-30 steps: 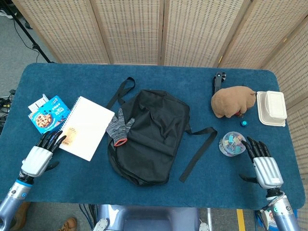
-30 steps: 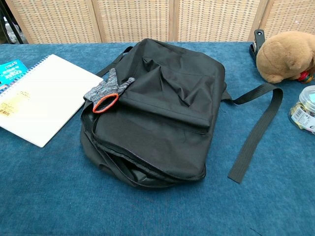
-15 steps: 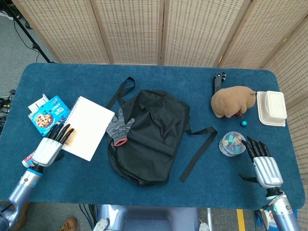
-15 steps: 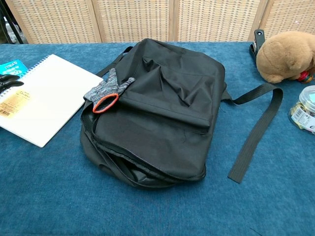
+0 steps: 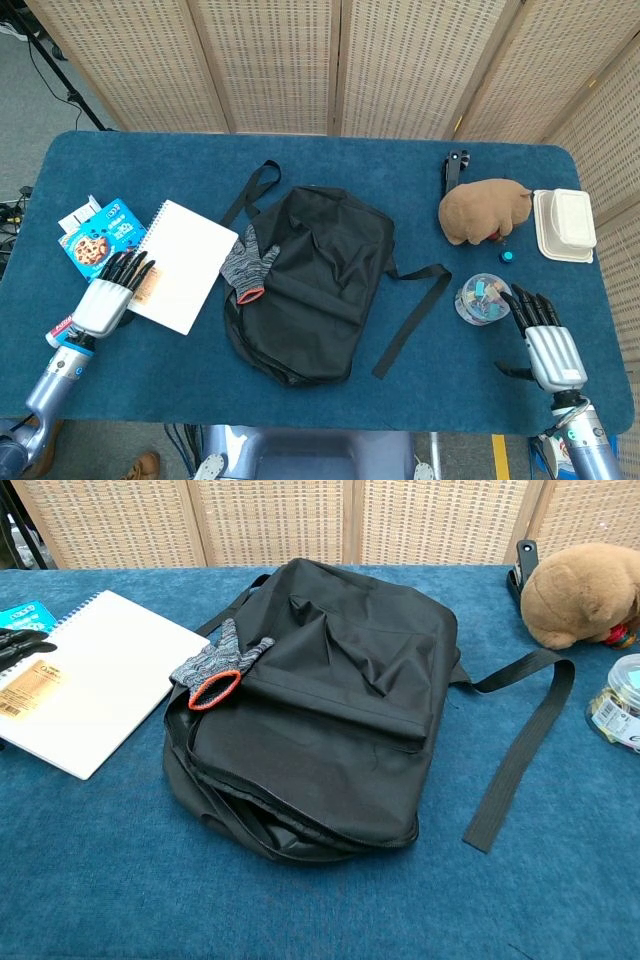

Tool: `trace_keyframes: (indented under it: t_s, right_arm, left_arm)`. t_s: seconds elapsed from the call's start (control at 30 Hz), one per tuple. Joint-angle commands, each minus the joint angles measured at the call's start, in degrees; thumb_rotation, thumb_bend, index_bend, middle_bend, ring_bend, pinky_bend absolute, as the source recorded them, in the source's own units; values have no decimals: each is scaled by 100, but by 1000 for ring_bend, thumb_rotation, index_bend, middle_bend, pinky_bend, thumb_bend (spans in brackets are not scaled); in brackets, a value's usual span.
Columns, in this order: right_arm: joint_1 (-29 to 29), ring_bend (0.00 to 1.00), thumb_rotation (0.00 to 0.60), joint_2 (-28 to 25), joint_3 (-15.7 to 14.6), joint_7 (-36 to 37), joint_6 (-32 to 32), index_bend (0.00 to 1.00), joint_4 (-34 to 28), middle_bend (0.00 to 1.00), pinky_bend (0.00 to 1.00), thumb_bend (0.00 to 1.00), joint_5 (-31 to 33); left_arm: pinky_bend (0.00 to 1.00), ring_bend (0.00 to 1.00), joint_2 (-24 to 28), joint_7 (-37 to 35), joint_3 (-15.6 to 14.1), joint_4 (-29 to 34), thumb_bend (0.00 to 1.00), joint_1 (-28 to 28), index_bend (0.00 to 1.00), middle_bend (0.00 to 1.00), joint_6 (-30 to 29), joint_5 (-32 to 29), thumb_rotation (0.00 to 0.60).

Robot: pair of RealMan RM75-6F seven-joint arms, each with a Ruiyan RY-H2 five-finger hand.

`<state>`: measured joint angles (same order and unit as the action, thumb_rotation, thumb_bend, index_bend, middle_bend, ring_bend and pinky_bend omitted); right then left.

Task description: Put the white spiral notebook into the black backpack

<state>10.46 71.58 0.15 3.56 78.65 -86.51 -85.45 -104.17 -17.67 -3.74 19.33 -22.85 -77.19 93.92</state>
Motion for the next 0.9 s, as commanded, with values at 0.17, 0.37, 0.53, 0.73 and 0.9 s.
trace_keyframes:
  t_s: [0.17,0.37,0.53,0.73,0.9]
  right_arm:
    - [-11,0,600,0,15,-13,-29,0,1,0,0,0,-10]
    - [-24,0,600,-2,28,-22,-43,0,-10,0,0,0,-29]
    - [-35,0,600,-7,37,-1,-41,0,-14,0,0,0,-50]
    - [-46,0,600,-12,45,-9,-54,0,-14,0,0,0,-60]
    - [-49,0,600,-15,47,-20,-79,0,-13,0,0,0,-66]
  left_arm:
    - [72,0,-111,121,-5,-119,239,-131,0,0,149,-4,600]
    - [72,0,-164,158,-22,-189,270,-154,0,0,226,-17,600]
    - [72,0,-196,165,1,-239,336,-190,0,0,261,-52,600]
    - [72,0,-250,211,28,-290,421,-315,0,0,235,-59,600]
    - [76,0,-318,257,58,-333,435,-434,0,0,263,-77,600]
